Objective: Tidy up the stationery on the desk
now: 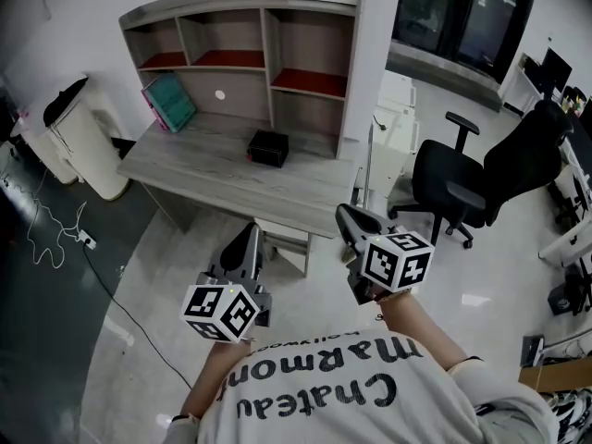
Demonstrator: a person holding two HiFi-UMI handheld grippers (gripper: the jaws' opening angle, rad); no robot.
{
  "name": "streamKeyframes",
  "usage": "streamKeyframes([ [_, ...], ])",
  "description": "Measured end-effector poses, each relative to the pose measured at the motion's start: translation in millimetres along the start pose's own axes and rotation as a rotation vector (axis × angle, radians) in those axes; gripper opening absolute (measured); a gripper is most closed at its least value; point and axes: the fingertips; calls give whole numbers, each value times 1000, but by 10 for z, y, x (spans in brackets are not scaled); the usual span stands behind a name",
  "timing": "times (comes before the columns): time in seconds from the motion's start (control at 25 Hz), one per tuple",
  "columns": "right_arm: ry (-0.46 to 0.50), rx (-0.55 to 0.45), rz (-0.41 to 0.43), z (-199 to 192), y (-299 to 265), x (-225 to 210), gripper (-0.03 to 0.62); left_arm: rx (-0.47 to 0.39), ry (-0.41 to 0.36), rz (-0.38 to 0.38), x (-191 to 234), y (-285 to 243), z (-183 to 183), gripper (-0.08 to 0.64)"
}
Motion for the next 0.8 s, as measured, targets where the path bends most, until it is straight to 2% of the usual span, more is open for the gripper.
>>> streamKeyframes([
  [0.24,-11,16,1,-76,-55,-118,15,17,18,2,50,-126,-129,15],
  [0.52,-88,66,-1,-373,-131,-215,15,85,34,9,113,-112,-360,15],
  [0.8,-110,112,-6,-528,-368,-252,15,132,67,-14,257,-197,-520,15],
])
Point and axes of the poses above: the fingertips, and each gripper's own axes: y backward along the fingers, x to its left, z out of its top, and after that the axes turned 2 degrees about -y, right-handed
